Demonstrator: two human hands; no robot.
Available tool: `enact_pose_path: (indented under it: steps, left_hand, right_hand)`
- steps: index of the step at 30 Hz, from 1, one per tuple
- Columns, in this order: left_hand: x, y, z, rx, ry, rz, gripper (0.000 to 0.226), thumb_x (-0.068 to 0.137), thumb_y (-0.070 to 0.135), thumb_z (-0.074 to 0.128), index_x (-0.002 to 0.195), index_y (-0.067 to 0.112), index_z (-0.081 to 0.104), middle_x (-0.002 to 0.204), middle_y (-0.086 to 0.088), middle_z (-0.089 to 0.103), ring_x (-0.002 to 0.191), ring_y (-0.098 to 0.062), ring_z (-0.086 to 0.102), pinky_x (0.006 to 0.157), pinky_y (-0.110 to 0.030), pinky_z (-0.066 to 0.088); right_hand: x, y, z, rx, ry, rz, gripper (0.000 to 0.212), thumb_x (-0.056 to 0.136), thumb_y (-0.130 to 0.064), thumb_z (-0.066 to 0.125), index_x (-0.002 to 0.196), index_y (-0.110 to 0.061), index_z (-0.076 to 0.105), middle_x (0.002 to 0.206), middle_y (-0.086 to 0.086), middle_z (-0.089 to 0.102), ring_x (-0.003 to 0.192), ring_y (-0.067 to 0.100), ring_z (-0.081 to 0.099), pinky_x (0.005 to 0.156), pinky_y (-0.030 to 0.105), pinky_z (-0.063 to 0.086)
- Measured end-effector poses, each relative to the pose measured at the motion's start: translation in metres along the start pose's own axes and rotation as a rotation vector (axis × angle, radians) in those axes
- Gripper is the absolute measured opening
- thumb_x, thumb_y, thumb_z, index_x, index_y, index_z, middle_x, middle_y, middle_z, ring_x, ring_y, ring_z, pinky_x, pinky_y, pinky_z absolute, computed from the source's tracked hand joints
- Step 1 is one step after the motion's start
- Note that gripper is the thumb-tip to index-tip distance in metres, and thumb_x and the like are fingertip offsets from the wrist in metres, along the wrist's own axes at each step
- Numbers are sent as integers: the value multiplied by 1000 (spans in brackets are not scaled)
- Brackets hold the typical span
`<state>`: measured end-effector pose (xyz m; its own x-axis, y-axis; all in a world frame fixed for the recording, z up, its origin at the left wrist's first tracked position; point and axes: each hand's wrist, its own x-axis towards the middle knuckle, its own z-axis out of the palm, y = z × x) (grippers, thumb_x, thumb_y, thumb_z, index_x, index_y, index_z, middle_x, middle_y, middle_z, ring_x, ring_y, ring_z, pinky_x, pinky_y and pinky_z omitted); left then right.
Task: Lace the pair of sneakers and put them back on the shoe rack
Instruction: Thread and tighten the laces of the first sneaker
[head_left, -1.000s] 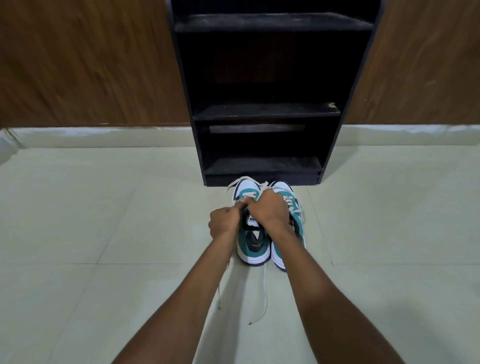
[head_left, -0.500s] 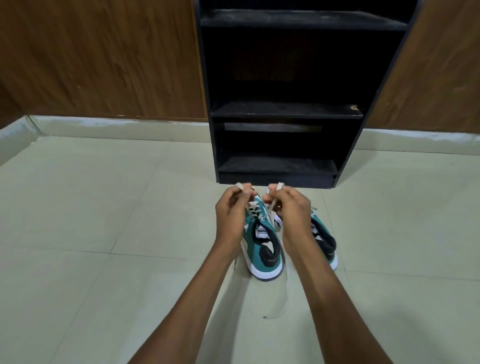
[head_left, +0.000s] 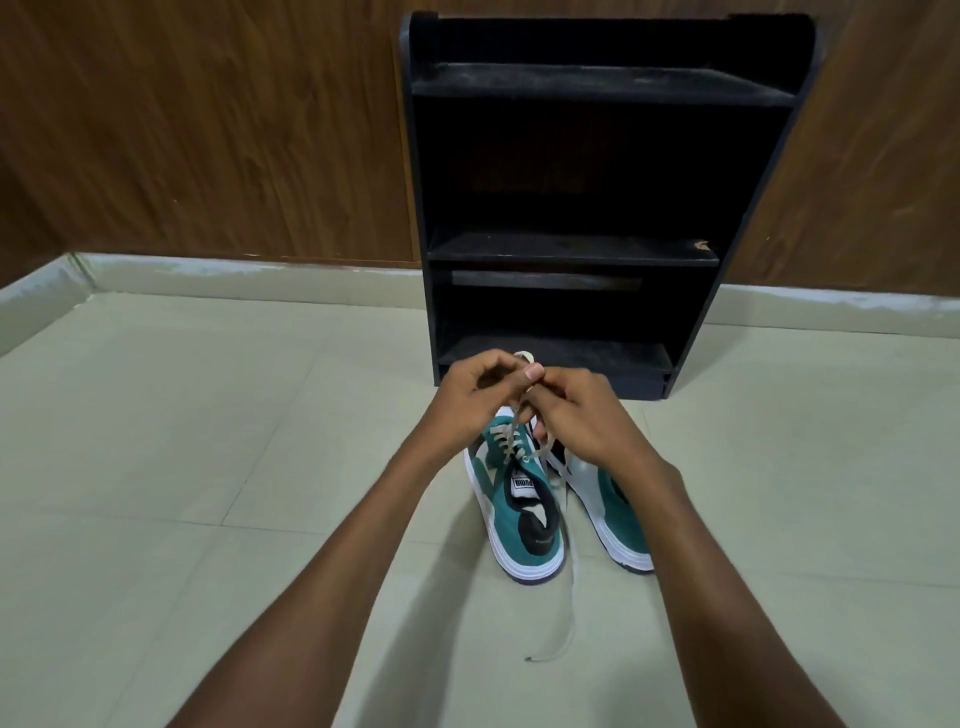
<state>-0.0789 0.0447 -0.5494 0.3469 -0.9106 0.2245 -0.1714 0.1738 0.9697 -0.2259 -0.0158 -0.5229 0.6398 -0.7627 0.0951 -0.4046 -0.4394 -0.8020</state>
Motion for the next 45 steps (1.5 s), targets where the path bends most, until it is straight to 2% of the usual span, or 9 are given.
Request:
enact_pose_path:
  steps: [4, 9, 14, 18, 23, 28, 31, 38, 45]
  left_hand:
    - [-3, -8, 4, 29, 15, 37, 14, 93, 27, 70, 96, 13, 74, 87, 1, 72, 83, -11, 68, 78, -32, 55]
    - [-1, -16, 5, 191, -5, 98, 20, 97, 37, 64, 101, 20, 74, 99, 3, 66, 100, -16, 65, 89, -30, 52]
    - [-8, -19, 7, 229, -22, 123, 30, 90, 16, 64, 115, 30, 72, 108, 3, 63, 104, -4, 65, 92, -21, 51]
    - [-11, -23, 6, 540, 20, 152, 50, 77, 28, 77, 125, 39, 67, 106, 15, 67, 99, -5, 64, 88, -32, 56]
    - [-18, -34, 9, 827, 210, 409, 18, 83, 37, 71, 100, 33, 78, 75, 10, 66, 74, -11, 57, 57, -34, 52]
    - [-22, -46, 9, 882, 241, 563, 23, 94, 39, 61, 105, 30, 78, 76, 9, 64, 73, -13, 52, 55, -25, 41]
    - [-24, -44, 14, 591, 153, 295, 16, 93, 33, 62, 94, 22, 74, 83, 6, 70, 77, -15, 61, 65, -31, 49]
    - [-16, -16, 18, -149, 106, -503, 16, 85, 20, 53, 69, 16, 55, 65, 2, 51, 59, -9, 45, 60, -27, 36]
    - [-7, -14, 4, -314, 56, -561, 16, 90, 24, 61, 79, 14, 64, 66, 3, 51, 51, -8, 41, 51, -22, 34]
  right_hand:
    - [-3, 5, 10, -48, 57, -1, 29, 104, -24, 42, 107, -19, 70, 76, 2, 74, 60, 18, 71, 63, 37, 61]
    - [-7, 9, 23, -147, 203, -21, 30, 103, -24, 41, 104, -14, 69, 76, 6, 70, 63, 23, 70, 66, 46, 60]
    - [-7, 9, 24, -28, 273, 48, 29, 105, -27, 44, 105, -19, 72, 66, 1, 69, 58, 16, 71, 69, 33, 59]
    - [-7, 7, 22, -7, 314, 84, 30, 107, -23, 43, 101, -11, 70, 59, 4, 66, 41, 9, 65, 51, 15, 51]
    - [-3, 9, 13, 70, 282, 162, 20, 104, -11, 52, 96, -1, 68, 61, 7, 64, 37, -5, 59, 42, 2, 38]
    - [5, 21, 18, 278, 300, 310, 25, 93, -1, 64, 117, -7, 63, 83, 6, 72, 40, 17, 65, 45, 33, 59]
    - [5, 23, 20, 254, 332, 283, 42, 86, 1, 70, 122, -15, 54, 108, 7, 62, 47, 14, 64, 41, 26, 52]
    - [-7, 22, 31, 350, 330, 203, 4, 72, -31, 60, 74, -31, 57, 99, 11, 65, 68, 20, 59, 64, 37, 51]
    - [-14, 33, 38, 82, 251, 6, 15, 75, -36, 85, 83, -28, 74, 103, -8, 59, 99, 10, 63, 84, 35, 56]
